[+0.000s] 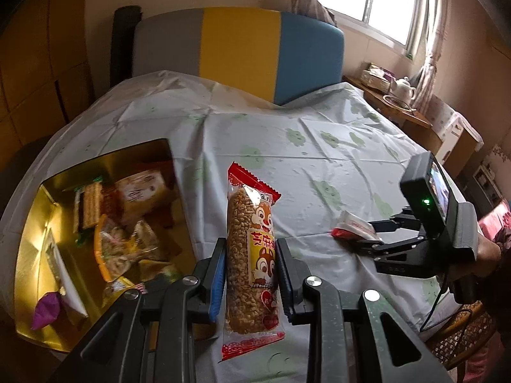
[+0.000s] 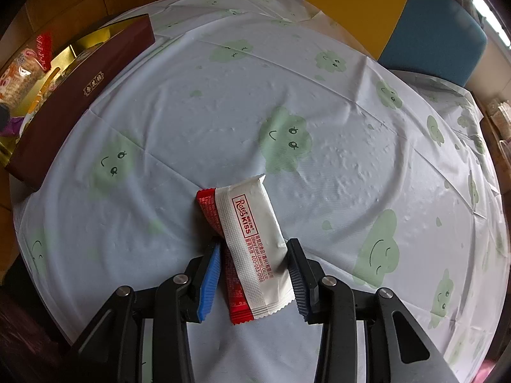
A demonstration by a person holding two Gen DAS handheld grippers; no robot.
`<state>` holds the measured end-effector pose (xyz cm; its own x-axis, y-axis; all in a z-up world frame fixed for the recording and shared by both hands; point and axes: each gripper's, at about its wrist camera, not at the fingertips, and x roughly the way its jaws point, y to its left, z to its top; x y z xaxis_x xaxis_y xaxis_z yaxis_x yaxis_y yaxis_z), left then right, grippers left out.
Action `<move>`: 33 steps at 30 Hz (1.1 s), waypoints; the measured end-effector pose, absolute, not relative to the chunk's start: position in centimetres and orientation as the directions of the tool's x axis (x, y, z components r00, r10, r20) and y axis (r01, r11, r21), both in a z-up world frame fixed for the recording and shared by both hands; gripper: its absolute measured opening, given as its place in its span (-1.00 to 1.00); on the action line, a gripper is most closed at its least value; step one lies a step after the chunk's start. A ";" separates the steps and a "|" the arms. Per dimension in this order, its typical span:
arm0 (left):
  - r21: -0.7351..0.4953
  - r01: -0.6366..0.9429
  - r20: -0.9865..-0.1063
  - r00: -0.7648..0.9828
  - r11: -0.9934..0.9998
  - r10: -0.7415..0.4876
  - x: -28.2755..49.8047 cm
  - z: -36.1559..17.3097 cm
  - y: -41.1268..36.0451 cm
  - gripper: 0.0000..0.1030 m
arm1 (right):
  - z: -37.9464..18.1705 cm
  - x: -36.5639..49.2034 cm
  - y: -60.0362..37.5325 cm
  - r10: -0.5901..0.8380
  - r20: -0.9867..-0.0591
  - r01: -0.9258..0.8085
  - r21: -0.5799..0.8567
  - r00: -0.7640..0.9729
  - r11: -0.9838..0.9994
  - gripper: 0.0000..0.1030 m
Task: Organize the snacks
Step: 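Lift the wafer packet with the right tool while the left holds the rice bar, then lower the rice bar into the gold tray with the left tool while the right holds the wafer packet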
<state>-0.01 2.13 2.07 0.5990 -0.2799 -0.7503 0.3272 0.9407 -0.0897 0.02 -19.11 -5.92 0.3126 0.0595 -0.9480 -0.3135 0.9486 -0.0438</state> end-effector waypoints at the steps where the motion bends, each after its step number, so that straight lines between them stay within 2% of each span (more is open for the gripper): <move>1: -0.092 0.319 -0.750 0.601 0.943 -0.276 0.0 2.1 2.6 -0.43 | -5.9 0.0 -19.0 0.058 -0.948 -0.315 -0.046 0.313 0.948 -0.20; 8: -0.138 0.210 -0.750 0.617 0.968 -0.240 0.4 2.4 7.9 -0.43 | -5.8 -0.1 -19.0 0.053 -0.946 -0.324 -0.056 0.318 0.945 -0.20; 14: -0.251 -0.027 -0.734 0.657 0.968 -0.172 0.6 3.5 17.4 -0.43 | -5.9 0.1 -19.1 0.052 -0.946 -0.326 -0.058 0.319 0.944 -0.20; 19: -0.315 -0.162 -0.744 0.654 0.935 -0.137 0.0 2.7 22.6 -0.43 | -5.8 0.1 -19.1 0.049 -0.947 -0.330 -0.062 0.319 0.942 -0.20; 29: -0.442 -0.188 -0.759 0.600 0.877 -0.253 2.7 -0.6 21.3 -0.43 | -5.8 0.1 -19.0 0.046 -0.946 -0.331 -0.066 0.320 0.941 -0.20; 33: -0.460 -0.211 -0.775 0.570 0.862 -0.274 4.5 -2.0 20.8 -0.35 | -5.9 0.1 -19.0 0.044 -0.946 -0.332 -0.068 0.321 0.941 -0.19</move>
